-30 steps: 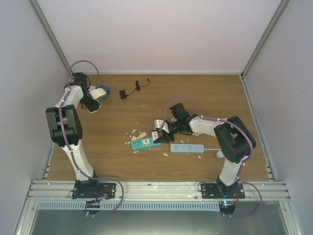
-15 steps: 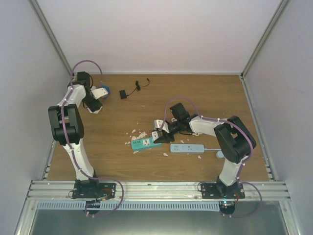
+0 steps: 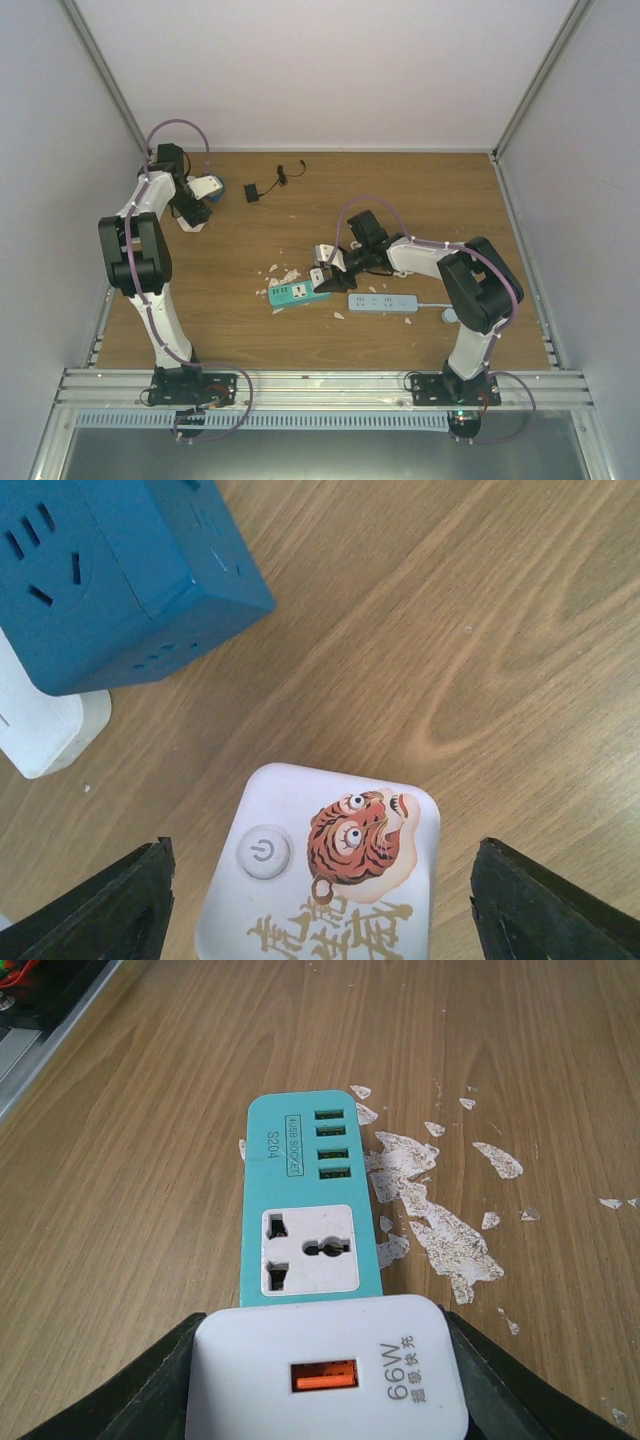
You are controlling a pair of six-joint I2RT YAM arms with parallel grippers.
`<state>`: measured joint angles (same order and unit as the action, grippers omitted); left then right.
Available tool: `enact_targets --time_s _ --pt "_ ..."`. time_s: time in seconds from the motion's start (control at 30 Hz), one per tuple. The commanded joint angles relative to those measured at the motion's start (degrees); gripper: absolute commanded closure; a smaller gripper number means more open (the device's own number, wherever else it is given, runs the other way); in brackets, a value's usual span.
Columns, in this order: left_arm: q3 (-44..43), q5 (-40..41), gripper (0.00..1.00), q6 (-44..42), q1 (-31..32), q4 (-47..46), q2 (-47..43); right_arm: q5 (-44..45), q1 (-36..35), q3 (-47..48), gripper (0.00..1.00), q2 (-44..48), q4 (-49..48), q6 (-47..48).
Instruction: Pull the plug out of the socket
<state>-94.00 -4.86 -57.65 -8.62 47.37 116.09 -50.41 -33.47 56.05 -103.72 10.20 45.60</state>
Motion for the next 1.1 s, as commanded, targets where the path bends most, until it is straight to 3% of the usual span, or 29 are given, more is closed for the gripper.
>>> enact_targets --time_s 0.0,0.37,1.07 --pt "-2.4 -1.7 0.23 -0.1 -0.9 1.4 -2.8 1.6 -0.9 -0.5 0.79 -2.2 2.7 -0.6" --pt "1.4 0.6 0.46 -3.9 -6.7 -0.5 -5.2 1.5 -0.8 -0.5 0.79 -2.3 2.8 -0.4" --pt "2.0 -7.4 0.5 -1.9 -3.2 0.4 -2.1 1.5 -0.9 -0.3 0.79 -2.7 2.8 -0.8"
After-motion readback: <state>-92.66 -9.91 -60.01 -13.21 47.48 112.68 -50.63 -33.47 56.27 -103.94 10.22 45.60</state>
